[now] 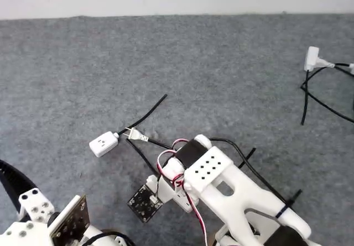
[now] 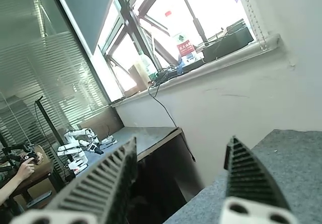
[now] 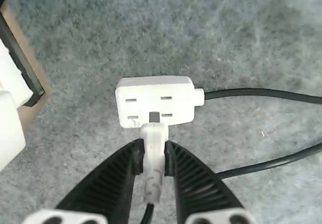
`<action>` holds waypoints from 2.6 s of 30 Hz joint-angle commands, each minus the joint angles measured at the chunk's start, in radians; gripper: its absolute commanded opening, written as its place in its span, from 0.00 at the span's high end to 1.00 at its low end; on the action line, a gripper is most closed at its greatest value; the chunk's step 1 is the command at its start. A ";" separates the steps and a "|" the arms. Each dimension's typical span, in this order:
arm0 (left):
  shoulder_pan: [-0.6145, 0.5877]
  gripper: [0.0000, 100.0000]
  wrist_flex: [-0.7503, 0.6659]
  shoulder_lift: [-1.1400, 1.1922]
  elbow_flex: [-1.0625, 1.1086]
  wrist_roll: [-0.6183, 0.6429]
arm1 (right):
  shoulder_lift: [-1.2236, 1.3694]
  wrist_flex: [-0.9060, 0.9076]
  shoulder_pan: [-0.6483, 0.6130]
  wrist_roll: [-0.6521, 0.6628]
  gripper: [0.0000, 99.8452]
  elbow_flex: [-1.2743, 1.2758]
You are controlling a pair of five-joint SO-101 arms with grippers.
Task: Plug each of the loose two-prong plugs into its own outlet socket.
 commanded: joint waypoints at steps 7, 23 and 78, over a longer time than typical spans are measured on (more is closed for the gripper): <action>-0.003 0.72 -0.031 -0.012 -0.002 0.018 | -0.002 0.082 0.001 0.029 0.99 -0.029; 0.002 0.72 -0.032 -0.012 -0.002 0.021 | -0.001 0.059 -0.056 0.026 0.99 0.015; 0.003 0.72 -0.028 -0.012 0.002 0.023 | -0.013 0.058 -0.028 0.018 0.99 0.000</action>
